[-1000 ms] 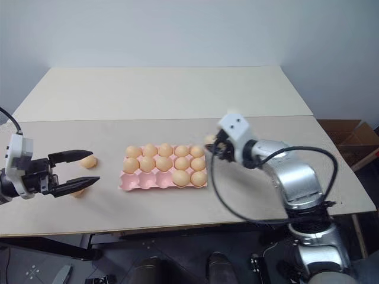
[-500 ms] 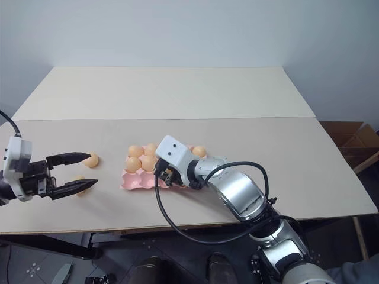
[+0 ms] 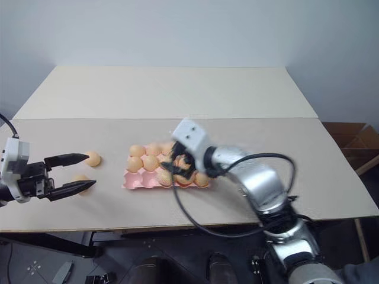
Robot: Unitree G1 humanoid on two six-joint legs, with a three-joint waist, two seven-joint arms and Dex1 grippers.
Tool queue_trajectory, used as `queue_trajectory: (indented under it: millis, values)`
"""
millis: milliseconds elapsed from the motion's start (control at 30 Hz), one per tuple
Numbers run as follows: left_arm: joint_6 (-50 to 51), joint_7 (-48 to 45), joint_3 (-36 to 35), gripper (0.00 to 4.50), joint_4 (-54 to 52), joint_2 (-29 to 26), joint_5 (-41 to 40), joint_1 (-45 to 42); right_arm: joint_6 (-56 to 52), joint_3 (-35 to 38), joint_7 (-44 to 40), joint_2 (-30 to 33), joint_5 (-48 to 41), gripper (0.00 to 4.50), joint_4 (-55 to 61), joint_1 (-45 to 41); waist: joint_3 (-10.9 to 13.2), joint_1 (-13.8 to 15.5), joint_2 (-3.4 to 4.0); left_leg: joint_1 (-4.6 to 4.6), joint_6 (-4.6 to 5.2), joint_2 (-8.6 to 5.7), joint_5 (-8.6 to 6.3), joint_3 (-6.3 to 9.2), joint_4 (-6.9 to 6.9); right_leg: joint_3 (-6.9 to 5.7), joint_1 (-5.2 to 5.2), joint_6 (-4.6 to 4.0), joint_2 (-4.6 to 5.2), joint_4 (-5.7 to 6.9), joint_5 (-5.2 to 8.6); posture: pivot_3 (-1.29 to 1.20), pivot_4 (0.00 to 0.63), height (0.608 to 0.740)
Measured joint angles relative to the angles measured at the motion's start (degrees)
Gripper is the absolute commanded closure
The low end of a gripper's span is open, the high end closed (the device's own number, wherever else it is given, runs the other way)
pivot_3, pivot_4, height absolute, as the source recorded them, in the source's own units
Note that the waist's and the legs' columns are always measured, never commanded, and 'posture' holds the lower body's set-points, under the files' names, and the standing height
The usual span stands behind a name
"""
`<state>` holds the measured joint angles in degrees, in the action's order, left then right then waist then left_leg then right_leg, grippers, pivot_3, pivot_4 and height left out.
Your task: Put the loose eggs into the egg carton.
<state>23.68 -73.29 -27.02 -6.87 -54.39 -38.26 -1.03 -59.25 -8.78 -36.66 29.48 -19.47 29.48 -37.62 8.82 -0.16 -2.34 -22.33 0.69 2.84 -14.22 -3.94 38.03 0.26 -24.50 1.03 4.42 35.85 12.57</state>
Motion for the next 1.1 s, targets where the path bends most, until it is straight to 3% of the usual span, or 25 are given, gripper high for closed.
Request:
queue_trajectory:
  millis: [200,400,633,867,1100]
  values:
    - [-0.16,-0.4,-2.21,0.0,0.16,-0.01,0.15,3.35,11.19,14.91,-10.21,12.85,-2.74,0.05,-0.98,15.28,0.0,-0.27,0.0,0.12,0.01,0.05,-0.01,-0.02,-0.02,0.04,0.05,0.0,-0.06,0.04,0.03,0.0,0.15,0.74]
    - [-0.14,0.74,-6.55,0.0,1.41,0.46,1.35,9.91,25.14,24.42,-18.84,17.77,-2.72,0.05,-7.58,32.22,0.0,-0.8,-0.01,0.27,0.01,0.07,-0.01,-0.07,-0.03,0.15,0.13,0.09,-0.07,0.07,0.09,0.0,0.15,0.74]
    - [1.5,8.93,-10.32,0.0,-0.09,4.0,2.3,12.68,27.51,24.98,-18.3,17.76,-3.72,0.05,-6.66,33.38,0.0,-0.67,0.0,0.31,0.01,0.09,-0.01,-0.07,-0.03,0.19,0.13,0.13,-0.07,0.09,0.22,0.0,0.15,0.74]
    - [27.37,21.03,-10.93,0.0,-6.82,-1.76,-2.33,13.8,27.95,24.43,-17.61,17.76,-4.39,0.05,-6.01,30.93,0.01,-0.12,0.0,0.28,-0.01,0.03,-0.02,-0.03,-0.05,0.18,0.12,0.1,-0.02,0.06,0.13,0.0,0.15,0.74]
    - [40.95,36.91,-8.7,0.0,-8.3,3.27,-3.19,5.04,28.04,22.7,-17.0,17.24,-5.64,0.05,-5.02,29.06,0.02,-0.06,-0.04,0.3,-0.01,0.02,-0.01,-0.02,-0.05,0.19,0.14,0.03,-0.06,0.11,0.02,0.0,0.15,0.74]
